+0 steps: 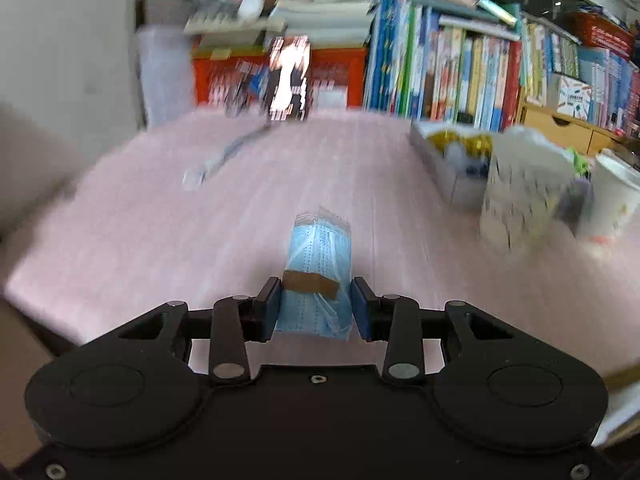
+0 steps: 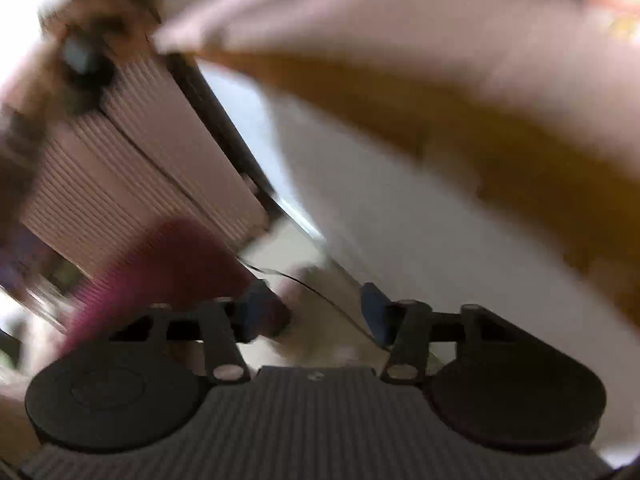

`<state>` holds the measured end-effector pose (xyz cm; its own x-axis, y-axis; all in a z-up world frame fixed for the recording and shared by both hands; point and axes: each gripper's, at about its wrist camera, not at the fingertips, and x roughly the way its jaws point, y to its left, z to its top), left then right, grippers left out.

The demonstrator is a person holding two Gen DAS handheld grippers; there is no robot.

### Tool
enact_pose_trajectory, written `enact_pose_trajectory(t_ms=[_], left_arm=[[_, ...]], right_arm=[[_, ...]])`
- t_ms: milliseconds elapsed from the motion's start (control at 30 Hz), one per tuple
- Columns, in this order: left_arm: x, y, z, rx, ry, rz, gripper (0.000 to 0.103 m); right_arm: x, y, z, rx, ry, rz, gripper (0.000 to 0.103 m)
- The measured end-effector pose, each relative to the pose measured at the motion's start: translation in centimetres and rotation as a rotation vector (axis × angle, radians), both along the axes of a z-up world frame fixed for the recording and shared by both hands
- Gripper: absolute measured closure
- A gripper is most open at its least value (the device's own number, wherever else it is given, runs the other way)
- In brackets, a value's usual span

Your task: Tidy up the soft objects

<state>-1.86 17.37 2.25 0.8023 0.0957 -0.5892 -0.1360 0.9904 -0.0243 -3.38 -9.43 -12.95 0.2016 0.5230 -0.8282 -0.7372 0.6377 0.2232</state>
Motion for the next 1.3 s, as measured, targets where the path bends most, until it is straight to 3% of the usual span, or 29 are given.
enact_pose_trajectory(t_ms=[67,133,167,300,467,600,700,767,967,1067,1200,1300], left_arm=[[-1.7,0.7,0.0,-0.024,0.001,-0.03,0.068],[-3.4,1.7,-0.2,0.021,-0.034,-0.016,0.068],[-4.0,2.4,-0.5,0.035,-0.04,0.012,0.068],[-6.7,5.6,-2.4,-0.044,-0.09,0.072,0.067],[-9.6,8.6,-2.8,-0.052,-0.154,0.136,0.068],[-10.8,11.5,-2.5,-0.026,-0.186,0.217,0.068],[-10.7,13.2,-2.8,-0.01,-0.187,0.255,0.068],[-10.3,13.9,-3.3,-0.024,-0.179,0.272,0.068],[-9.0,14.0,-4.3,-0.025,-0.169,0.263,0.068],[-8.8,13.8,-4.3,-0.015,-0.17,0.262,0.068],[-8.7,13.6,-4.4,-0.01,-0.17,0.269,0.068],[-8.6,13.5,-4.2,-0.024,-0.171,0.279,0.068]], right_arm=[[-0.2,2.3,-2.7,-0.088,-0.003,0.018,0.053],[-0.6,4.8,-4.8,-0.137,-0.02,0.15,0.043],[-0.5,5.8,-5.9,-0.157,-0.033,0.199,0.044],[2.1,10.2,-12.4,-0.208,0.018,0.298,0.039],[2.2,14.8,-24.0,-0.305,0.061,0.477,0.029],[-0.7,16.5,-34.7,-0.444,-0.008,0.63,0.028],[-2.1,16.6,-40.3,-0.513,-0.066,0.688,0.028],[-2.6,16.7,-43.1,-0.538,-0.055,0.69,0.029],[-4.4,17.0,-46.5,-0.555,-0.062,0.697,0.036],[-4.8,17.1,-47.3,-0.569,-0.058,0.678,0.046],[-4.6,16.6,-46.3,-0.566,-0.062,0.627,0.056],[-3.9,15.4,-43.6,-0.532,-0.073,0.567,0.057]])
